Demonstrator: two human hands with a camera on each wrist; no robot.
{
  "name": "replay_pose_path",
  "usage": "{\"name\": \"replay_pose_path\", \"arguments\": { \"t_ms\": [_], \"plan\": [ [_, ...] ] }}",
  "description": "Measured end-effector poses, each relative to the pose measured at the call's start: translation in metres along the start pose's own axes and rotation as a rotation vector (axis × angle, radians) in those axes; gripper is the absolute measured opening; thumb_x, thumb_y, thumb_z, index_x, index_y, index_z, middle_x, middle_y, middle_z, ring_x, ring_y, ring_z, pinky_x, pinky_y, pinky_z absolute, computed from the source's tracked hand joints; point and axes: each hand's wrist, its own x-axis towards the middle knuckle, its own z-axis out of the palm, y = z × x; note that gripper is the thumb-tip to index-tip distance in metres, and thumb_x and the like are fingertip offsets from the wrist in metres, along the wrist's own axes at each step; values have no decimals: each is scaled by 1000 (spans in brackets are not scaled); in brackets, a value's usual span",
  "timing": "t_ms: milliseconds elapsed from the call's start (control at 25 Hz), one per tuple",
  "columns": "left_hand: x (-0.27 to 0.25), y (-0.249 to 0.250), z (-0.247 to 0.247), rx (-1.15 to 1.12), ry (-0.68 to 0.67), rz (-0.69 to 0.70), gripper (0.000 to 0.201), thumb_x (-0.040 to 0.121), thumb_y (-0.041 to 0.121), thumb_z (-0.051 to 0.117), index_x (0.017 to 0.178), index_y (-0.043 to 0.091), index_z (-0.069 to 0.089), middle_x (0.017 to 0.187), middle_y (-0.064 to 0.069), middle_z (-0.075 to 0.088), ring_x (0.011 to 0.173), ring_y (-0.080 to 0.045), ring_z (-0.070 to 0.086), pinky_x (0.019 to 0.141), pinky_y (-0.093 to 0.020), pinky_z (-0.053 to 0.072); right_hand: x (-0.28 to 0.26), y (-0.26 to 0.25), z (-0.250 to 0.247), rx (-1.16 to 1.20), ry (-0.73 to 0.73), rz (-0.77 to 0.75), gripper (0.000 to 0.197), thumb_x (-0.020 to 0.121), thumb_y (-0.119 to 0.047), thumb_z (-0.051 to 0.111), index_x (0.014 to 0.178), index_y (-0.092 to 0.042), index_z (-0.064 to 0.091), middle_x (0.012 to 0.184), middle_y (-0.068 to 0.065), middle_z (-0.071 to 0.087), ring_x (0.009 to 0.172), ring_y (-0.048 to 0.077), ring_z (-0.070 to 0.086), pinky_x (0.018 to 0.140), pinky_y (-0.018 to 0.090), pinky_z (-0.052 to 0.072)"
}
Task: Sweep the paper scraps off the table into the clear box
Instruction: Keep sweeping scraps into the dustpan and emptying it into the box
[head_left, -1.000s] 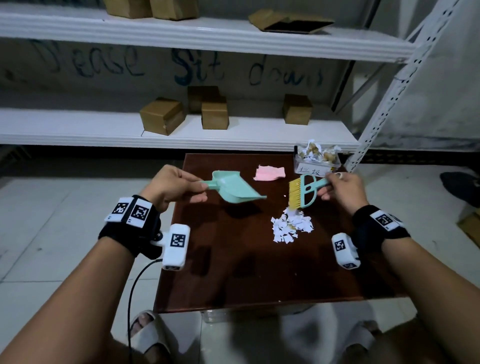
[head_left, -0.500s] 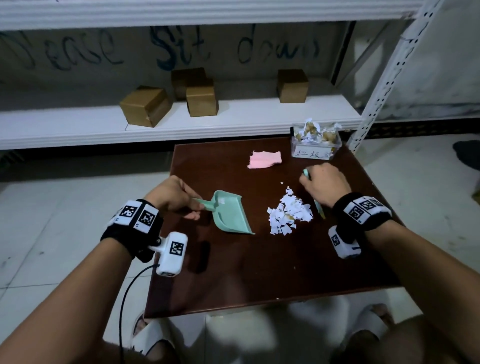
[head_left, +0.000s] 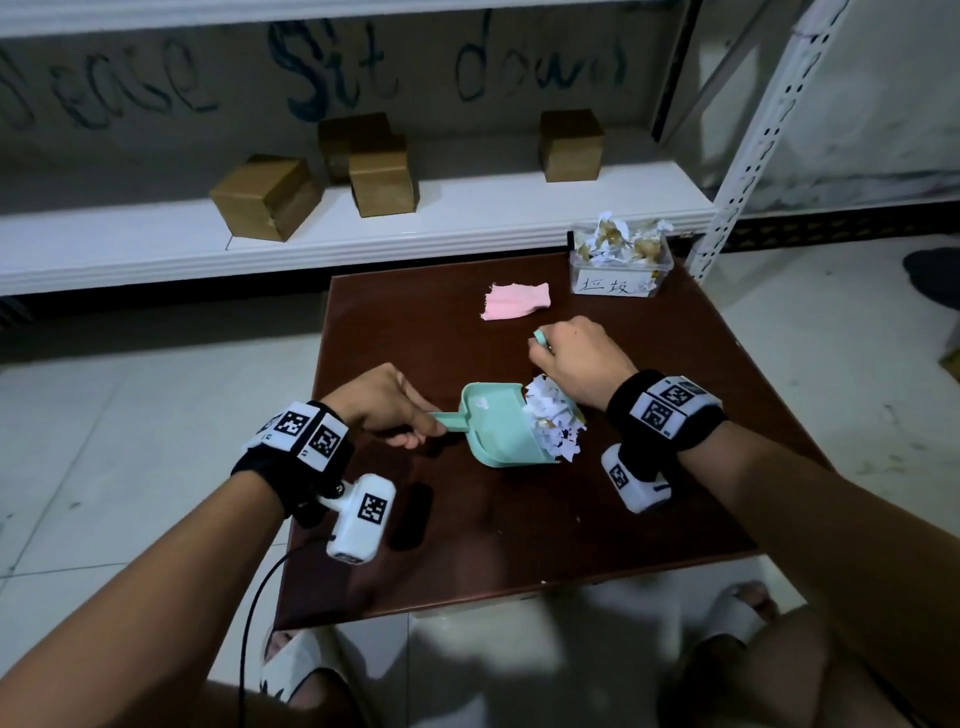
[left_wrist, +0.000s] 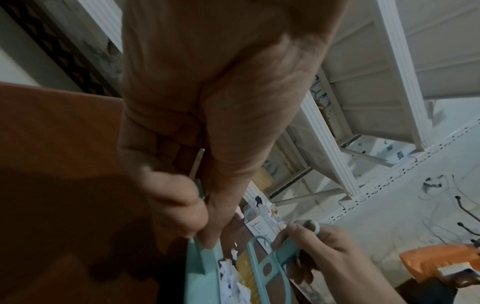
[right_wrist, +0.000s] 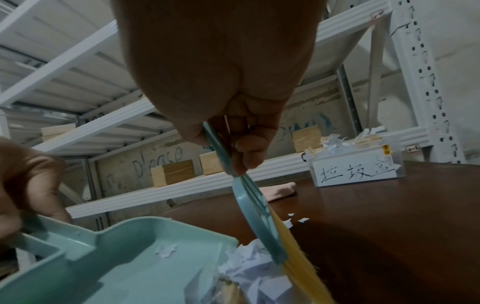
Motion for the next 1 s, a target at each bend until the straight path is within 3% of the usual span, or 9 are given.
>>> {"name": "replay_pose_path", "arguments": {
  "t_ms": [160,400,520,680,840,1000],
  "plan": [
    [10,-2,7,5,-7,10,17,77,3,83,92,0,80,64,-16,66,42,-12,54,42,-18,47,0,-8,2,89,4,-46,44,101,-35,46,64,-11,46,65,9,51,66,36,55,62,39,39],
    [23,-10,11,-52,-23,-7,14,81,1,79,94,-2,78,61,-17,68,39,-11,56,41,-18,47,1,-6,-3,100,38,-64,43,100,-34,48,69,-6,54,68,13,56,68,38,57,63,40,42],
    [28,-17,15,-129,-18,-38,17,82,-5,75,100,-6,75,62,-20,69,42,-14,62,41,-18,49,1,-2,-8,134,57,-40,43,99,-36,47,68,-7,53,68,11,60,69,38,61,67,44,50],
    [35,-27,20,-226,-17,-52,16,83,-10,72,99,-8,74,64,-23,68,38,-15,59,39,-18,46,3,0,-15,212,73,-7,46,94,-40,44,70,-5,62,64,11,67,63,31,65,70,45,56],
    [42,-38,20,-294,1,-48,12,82,-9,73,88,0,79,68,-23,67,37,-15,51,39,-19,41,9,7,-37,278,176,46,43,100,-31,48,73,-3,68,62,11,69,60,26,68,68,44,57],
    [44,-38,19,-423,9,-51,14,85,-9,69,97,-5,76,64,-19,65,36,-13,50,36,-16,39,15,25,-60,537,313,186,36,100,-23,52,80,-1,72,63,10,71,52,13,68,70,45,63]
  ]
}}
